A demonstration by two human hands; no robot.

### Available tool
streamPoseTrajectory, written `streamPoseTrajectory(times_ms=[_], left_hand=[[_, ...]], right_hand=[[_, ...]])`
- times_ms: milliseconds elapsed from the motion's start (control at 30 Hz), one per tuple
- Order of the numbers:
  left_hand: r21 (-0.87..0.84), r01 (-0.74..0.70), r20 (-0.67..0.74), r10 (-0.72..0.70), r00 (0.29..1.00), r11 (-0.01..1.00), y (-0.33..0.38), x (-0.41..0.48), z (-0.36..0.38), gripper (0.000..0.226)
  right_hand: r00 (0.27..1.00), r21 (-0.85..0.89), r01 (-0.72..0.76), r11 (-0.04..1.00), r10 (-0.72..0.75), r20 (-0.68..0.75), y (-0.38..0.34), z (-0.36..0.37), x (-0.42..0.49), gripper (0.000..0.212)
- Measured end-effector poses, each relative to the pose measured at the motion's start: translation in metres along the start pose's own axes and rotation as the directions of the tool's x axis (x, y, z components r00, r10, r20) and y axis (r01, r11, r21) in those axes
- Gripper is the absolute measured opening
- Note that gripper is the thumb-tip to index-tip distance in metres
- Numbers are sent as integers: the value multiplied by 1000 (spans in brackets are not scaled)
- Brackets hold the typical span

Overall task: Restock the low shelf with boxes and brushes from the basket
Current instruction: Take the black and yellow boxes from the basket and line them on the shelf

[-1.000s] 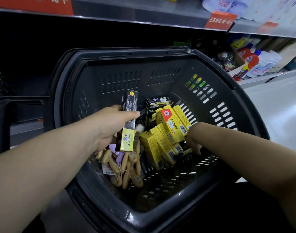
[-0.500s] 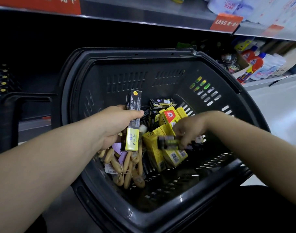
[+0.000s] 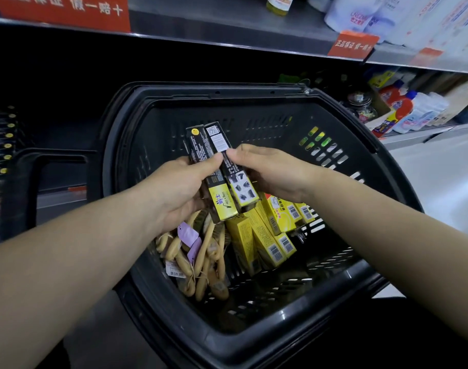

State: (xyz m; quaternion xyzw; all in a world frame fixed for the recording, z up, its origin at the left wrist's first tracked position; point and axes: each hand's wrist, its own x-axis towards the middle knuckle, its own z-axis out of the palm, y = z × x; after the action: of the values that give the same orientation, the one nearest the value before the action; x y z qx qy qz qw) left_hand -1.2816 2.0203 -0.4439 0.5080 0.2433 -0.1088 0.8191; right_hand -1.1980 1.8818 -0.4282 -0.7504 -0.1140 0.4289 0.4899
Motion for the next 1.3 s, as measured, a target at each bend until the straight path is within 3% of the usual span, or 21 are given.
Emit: streamPoseTrajectory(times_ms=[100, 233, 367, 533, 600, 700, 900, 1133, 1233, 1300], left_hand=[[23, 1, 10, -1, 1000, 1000, 0, 0, 0, 31], [53, 3, 4, -3, 1000, 999, -1, 2, -1, 29], [27, 11, -10, -11, 1000, 1000, -1, 5, -2, 25], [18, 37, -47, -36, 998, 999, 0, 6, -3, 15], [-3, 59, -77, -60, 995, 998, 2, 6, -3, 10], [-47, 96, -77, -100, 992, 994, 6, 3, -2, 18], [-79, 103, 10, -103, 995, 992, 8, -1, 0, 34], [12, 79, 34, -80, 996, 997, 6, -5, 4, 34], [82, 74, 41, -77, 996, 994, 5, -6, 5, 29], [111, 69, 51, -75, 996, 991, 5, -8, 4, 29]], right_hand=[[1000, 0, 7, 1000, -7, 8, 3, -1, 0, 15], [999, 76, 6, 997, -9, 42, 6, -2, 0, 36], [1000, 243, -7, 970, 8, -3, 5, -5, 1, 6], [1000, 361, -13, 933, 17, -8, 3, -5, 6, 39], [999, 342, 19, 939, -5, -43, 3, -7, 8, 40], [989, 316, 30, 948, 18, -149, 2, -5, 10, 44], [993, 424, -67, 903, 104, -63, 4, 8, 15, 58], [989, 320, -8, 947, 54, -136, 6, 22, 21, 54], [990, 201, -8, 980, 36, -136, 7, 25, 22, 56], [997, 55, -47, 997, 51, -62, 5, 11, 21, 67]])
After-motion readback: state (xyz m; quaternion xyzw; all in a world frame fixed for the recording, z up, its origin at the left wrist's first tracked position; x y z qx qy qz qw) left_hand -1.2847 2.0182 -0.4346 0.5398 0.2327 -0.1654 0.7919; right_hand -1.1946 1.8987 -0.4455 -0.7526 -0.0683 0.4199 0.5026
